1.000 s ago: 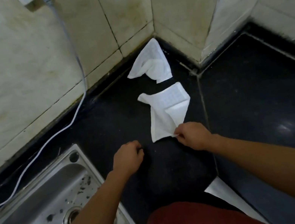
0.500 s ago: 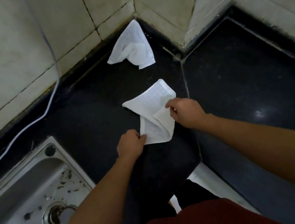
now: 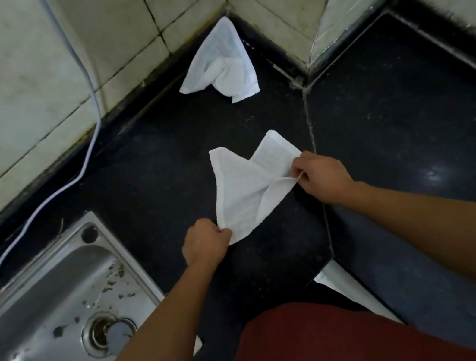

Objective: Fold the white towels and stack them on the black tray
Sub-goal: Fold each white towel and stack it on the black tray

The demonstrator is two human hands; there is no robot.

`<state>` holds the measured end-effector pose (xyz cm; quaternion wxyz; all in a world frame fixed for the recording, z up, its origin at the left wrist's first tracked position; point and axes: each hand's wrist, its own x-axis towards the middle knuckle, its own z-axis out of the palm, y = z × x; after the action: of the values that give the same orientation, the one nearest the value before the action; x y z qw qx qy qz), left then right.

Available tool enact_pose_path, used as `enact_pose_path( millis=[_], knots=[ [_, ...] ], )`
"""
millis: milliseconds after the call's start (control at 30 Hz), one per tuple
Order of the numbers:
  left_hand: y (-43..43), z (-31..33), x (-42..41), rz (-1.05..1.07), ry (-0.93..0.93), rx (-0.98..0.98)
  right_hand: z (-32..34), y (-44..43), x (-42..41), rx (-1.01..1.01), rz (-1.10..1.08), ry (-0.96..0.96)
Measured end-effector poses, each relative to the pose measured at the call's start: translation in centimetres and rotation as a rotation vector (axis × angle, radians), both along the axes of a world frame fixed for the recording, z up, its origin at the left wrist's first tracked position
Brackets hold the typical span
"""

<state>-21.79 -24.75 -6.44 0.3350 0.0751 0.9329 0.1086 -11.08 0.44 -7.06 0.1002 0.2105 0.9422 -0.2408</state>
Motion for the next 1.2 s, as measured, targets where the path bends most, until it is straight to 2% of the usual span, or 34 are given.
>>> enact_pose_path(
  millis=[167,300,400,467,600,700,933,1067,1133,1200],
  knots=[
    [-1.3,0.2,0.5,-0.119,-0.068,-0.12,-1.1,-0.1,3.6,0.026,0.025,-0.059],
    [-0.4,0.6,-0.5,-0.208,0.132,0.016,-0.4,0.2,3.0,0.018,-0.064,0.018],
    [1.1,0.5,-1.4,-0.402,0.295,0.111,0.2,1.0,0.5,-0.026,-0.212,0.053],
    [2.2,0.4,-1.6,-0.525,0.325,0.129,0.1,1.6,-1.9,-0.053,-0.305,0.061],
    [2.7,-0.1,-0.8,-0.672,0.249,0.03,-0.4,1.9,-6.0,-0.056,-0.35,-0.087],
    [1.9,-0.4,-0.2,-0.703,0.211,-0.034,-0.8,1.9,-7.8,-0.055,-0.333,-0.193],
    [1.1,-0.1,0.0,-0.682,0.142,-0.02,-0.3,4.7,-7.1,0.013,-0.438,-0.134],
    [1.3,0.1,0.7,-0.653,0.245,0.017,0.7,4.3,-5.7,0.039,-0.324,-0.022],
    [1.2,0.2,1.4,-0.645,0.311,0.076,1.3,2.9,-4.4,0.005,-0.185,0.058],
    [0.8,0.5,2.5,-0.683,0.288,0.103,1.9,0.6,-2.4,0.003,0.027,0.036]
  ],
)
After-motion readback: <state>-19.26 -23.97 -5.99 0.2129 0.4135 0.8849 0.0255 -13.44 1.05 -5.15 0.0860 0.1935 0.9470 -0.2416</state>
